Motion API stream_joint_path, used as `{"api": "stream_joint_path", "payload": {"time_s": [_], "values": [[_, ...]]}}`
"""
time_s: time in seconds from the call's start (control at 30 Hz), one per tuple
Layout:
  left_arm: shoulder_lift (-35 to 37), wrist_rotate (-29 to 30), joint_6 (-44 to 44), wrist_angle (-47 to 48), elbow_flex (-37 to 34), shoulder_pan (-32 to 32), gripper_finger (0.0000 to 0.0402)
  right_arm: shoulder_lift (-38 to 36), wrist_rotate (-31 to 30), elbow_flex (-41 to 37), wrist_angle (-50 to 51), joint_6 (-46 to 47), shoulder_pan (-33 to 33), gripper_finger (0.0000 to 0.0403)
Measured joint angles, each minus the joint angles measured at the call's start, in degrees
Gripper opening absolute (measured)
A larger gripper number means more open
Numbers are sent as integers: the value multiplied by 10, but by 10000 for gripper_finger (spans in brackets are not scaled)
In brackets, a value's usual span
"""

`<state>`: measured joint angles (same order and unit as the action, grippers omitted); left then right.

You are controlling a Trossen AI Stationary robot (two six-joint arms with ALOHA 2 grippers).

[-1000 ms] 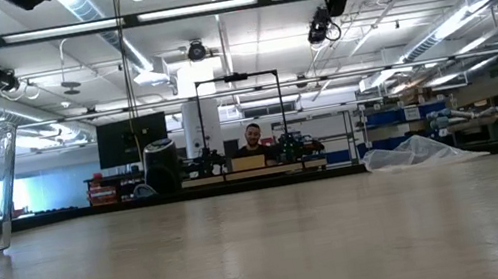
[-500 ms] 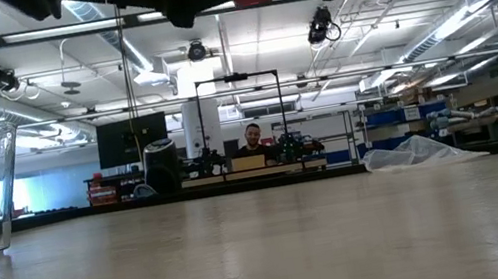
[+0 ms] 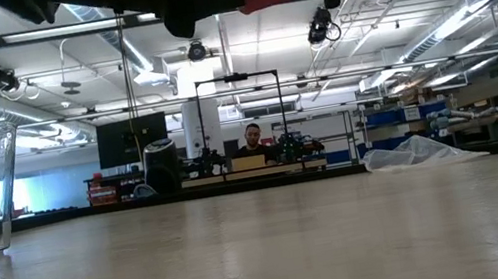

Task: Roll bandage
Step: Roll the pink bandage

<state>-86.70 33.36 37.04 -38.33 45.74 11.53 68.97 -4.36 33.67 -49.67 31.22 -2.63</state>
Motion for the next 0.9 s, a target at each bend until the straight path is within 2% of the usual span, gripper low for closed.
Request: {"api": "stream_joint_path", "payload": {"time_s": [0.23, 0.4, 0.7, 0.9], "values": [[0, -16, -33, 27, 0, 2, 1, 0, 2, 0, 2, 45, 0, 179], [0, -53, -80, 57, 0, 8, 1, 0, 12, 0, 5, 79, 0, 217], [0, -117, -126, 76, -1, 26, 1, 0, 8, 1, 60, 141, 2, 223], [0, -112, -155, 86, -1, 25, 1, 0, 48, 1, 68, 139, -5, 220]]}}
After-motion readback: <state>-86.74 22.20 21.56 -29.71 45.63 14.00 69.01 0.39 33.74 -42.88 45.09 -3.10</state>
